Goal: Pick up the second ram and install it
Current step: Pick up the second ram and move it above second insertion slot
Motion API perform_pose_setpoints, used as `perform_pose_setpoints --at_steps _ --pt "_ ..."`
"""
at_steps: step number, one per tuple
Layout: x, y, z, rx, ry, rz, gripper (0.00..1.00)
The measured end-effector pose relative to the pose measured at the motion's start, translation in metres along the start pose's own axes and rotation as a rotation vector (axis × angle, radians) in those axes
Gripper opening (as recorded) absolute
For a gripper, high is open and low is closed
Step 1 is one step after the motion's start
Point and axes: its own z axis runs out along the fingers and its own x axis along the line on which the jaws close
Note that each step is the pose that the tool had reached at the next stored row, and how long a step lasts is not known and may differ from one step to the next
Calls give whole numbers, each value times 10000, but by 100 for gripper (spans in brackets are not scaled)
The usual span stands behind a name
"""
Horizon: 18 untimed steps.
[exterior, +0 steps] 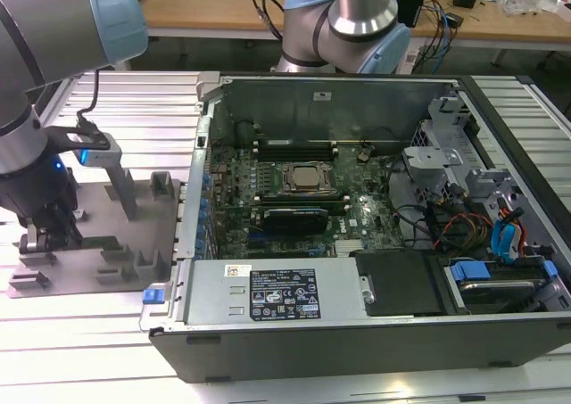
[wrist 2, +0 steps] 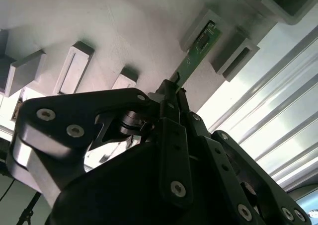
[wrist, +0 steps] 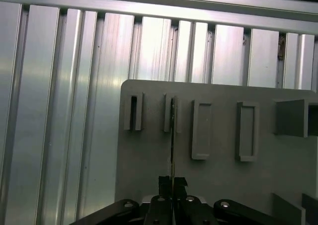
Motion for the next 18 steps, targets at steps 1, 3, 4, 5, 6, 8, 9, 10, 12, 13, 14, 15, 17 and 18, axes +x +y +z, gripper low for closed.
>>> perform_pose_setpoints --at_steps 1,3,4,5,6,8,9,10,12,13,14,15,17,18 --pt "0 0 -10 -1 0 0 11" --pt "-1 1 -35 0 0 0 11" --pt "-1 2 -55 -1 1 0 11" --pt "-2 4 -82 0 0 0 11" --pt "-2 4 -97 0 0 0 11" --pt "-2 5 -119 -1 0 0 11" --pt "-2 6 -134 0 0 0 11" --pt "-3 7 -148 -1 0 0 11" --pt "-3 7 -169 0 0 0 11" --pt "-3 8 -182 -1 0 0 11" --pt "-3 8 -191 0 1 0 11" --pt "-4 9 -212 0 0 0 11" --pt "-4 11 -249 -1 1 0 11" --pt "-5 12 -271 0 0 0 11"
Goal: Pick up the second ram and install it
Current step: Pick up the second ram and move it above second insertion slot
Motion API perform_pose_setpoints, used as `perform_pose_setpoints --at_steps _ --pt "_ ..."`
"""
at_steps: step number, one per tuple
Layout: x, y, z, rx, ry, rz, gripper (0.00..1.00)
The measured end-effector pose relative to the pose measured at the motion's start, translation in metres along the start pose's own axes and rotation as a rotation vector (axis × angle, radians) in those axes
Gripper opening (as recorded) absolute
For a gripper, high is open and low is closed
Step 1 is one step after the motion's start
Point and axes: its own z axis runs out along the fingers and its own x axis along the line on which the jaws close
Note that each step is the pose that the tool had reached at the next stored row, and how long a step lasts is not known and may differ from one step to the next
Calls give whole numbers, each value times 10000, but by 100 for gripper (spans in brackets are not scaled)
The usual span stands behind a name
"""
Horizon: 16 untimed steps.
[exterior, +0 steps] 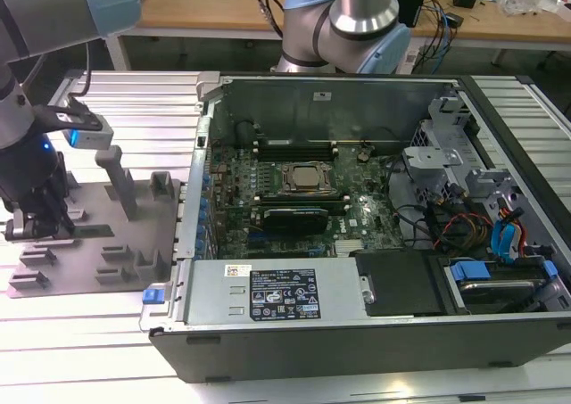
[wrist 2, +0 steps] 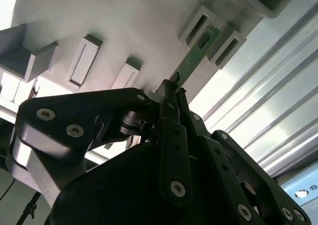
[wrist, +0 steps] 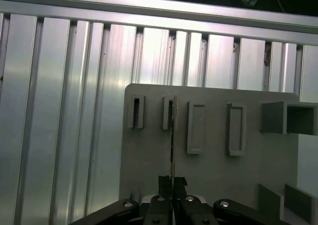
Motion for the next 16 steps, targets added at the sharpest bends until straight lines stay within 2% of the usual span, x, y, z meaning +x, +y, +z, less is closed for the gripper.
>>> perform_pose_setpoints --at_steps 16 --pt "-5 12 -281 0 0 0 11"
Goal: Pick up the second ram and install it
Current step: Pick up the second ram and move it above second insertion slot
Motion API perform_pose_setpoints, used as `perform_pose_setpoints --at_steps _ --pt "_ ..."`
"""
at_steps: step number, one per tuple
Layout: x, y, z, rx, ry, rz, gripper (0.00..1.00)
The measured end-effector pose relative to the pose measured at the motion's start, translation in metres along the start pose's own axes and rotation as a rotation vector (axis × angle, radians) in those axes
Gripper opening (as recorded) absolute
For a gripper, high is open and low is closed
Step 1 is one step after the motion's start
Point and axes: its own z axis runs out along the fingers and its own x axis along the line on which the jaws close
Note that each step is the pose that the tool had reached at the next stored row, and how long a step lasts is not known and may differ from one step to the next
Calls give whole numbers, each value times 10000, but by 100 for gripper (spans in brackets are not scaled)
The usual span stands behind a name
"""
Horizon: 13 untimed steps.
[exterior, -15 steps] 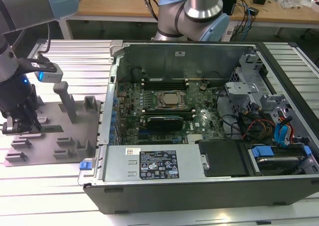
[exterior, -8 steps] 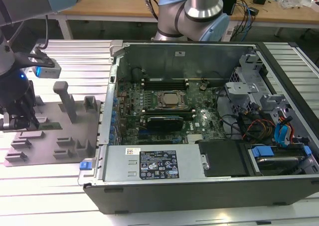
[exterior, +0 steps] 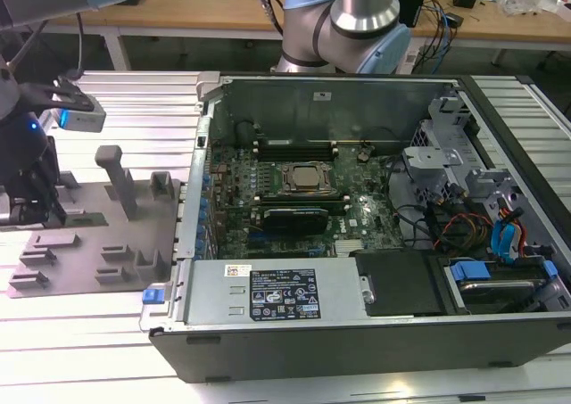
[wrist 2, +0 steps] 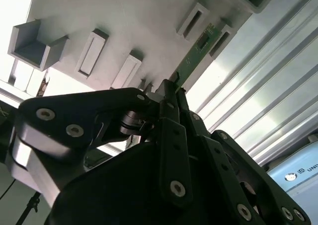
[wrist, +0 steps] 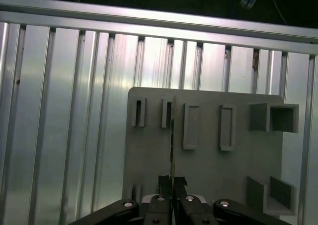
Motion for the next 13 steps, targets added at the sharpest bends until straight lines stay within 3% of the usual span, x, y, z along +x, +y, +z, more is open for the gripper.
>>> perform_pose_setpoints --at_steps 5,13 --pt "-3 6 -141 0 0 0 11" --pt "-5 12 -274 0 0 0 11"
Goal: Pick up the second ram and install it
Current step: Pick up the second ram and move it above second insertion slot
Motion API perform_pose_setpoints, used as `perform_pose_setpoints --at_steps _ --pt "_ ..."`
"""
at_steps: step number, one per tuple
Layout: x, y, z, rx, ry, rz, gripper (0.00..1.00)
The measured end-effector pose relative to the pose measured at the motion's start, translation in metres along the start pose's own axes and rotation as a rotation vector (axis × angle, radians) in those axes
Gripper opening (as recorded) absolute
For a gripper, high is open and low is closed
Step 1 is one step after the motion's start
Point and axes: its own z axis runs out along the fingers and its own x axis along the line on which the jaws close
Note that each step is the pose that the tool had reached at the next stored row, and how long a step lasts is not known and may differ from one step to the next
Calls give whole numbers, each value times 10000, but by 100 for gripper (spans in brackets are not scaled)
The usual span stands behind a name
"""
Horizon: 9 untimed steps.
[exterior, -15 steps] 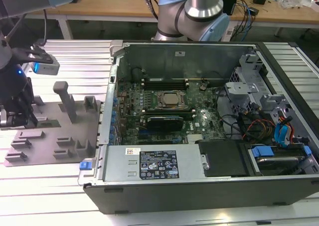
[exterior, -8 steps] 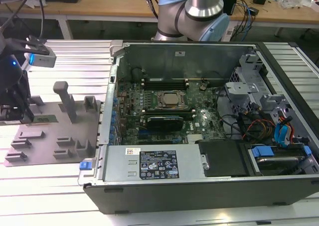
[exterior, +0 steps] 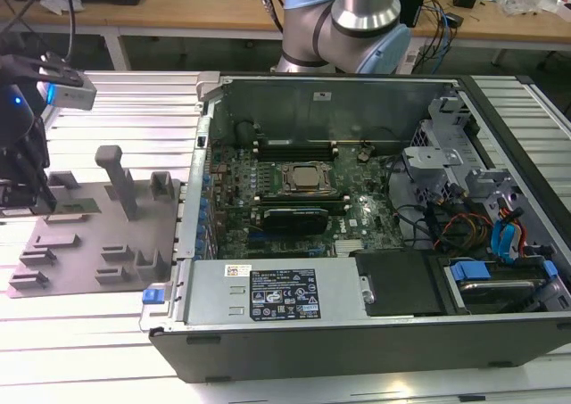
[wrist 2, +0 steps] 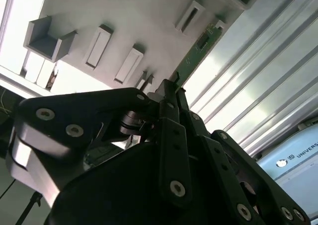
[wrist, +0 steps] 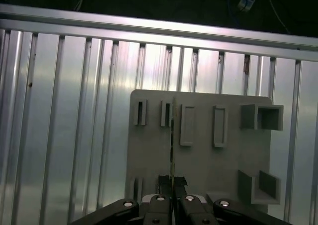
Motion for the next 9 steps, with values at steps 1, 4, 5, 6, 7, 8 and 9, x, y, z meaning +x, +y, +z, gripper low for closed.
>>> perform_pose_setpoints --at_steps 1,4,5,6,7,8,9 --pt "0 1 -21 0 0 0 11" --pt "-1 3 -72 0 0 0 11" --pt "-2 4 -96 0 0 0 11" --pt "-2 6 -129 0 0 0 11" --pt "-3 6 -152 0 0 0 11" --pt "-3 7 -172 0 0 -1 11" --pt "-4 8 -193 0 0 0 11"
